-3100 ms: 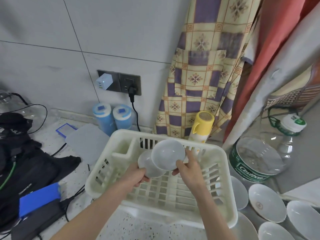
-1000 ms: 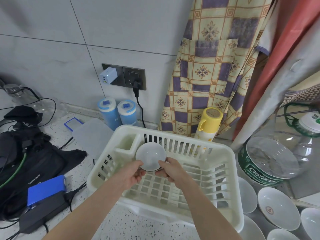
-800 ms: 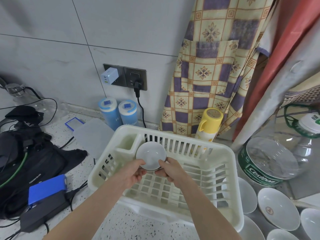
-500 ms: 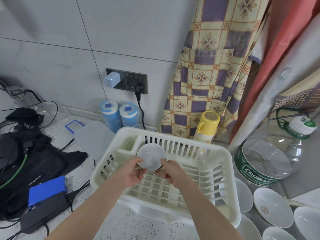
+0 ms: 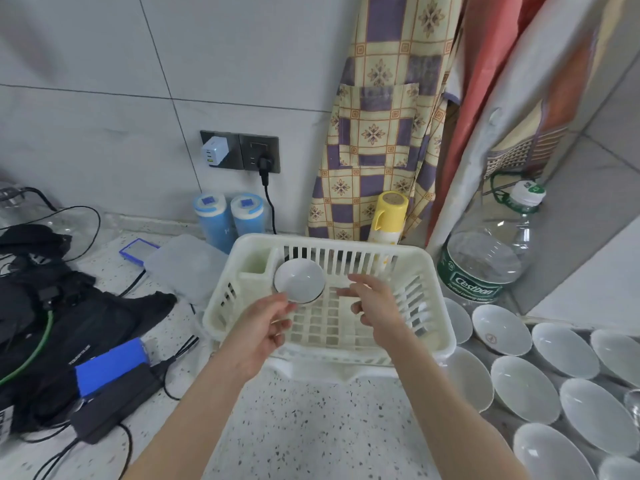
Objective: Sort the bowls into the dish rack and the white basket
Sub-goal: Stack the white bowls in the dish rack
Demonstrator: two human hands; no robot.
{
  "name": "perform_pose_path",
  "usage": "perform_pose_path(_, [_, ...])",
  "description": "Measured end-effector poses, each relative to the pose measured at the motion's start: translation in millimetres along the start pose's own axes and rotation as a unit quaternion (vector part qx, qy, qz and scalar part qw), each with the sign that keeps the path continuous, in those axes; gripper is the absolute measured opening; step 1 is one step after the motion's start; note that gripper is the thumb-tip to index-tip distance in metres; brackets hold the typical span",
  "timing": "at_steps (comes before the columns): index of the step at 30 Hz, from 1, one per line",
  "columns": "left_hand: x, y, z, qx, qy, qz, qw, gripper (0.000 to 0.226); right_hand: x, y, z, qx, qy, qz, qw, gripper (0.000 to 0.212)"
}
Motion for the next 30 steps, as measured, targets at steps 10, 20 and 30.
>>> perform_pose_path(10, [54, -93, 52, -0.119, -0.098, -0.024, 0.988, 0.019, -55, 37, 108, -0.028, 0.107, -0.042, 0.993, 0.023])
perform_pose_path(20, [123, -187, 89, -0.22, -0.159, -0.091, 0.958, 0.016, -148, 111, 183, 0.011, 0.264, -0.113, 0.958, 0.021])
perform_pose_path(30, [181, -231, 98, -0.225, -0.151, -0.224, 0.936, 0.025, -221, 158, 176, 0.089, 0.25, -0.205, 0.942, 0.011])
Point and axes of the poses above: each hand's wrist, its own z-axis away from the middle knuckle, its own x-axis out of the palm, y = z × x, the point moved 7 cm from there along -z, towards the middle knuckle, and after that the axes turned 7 degrees about -z, right-handed, at the moved point
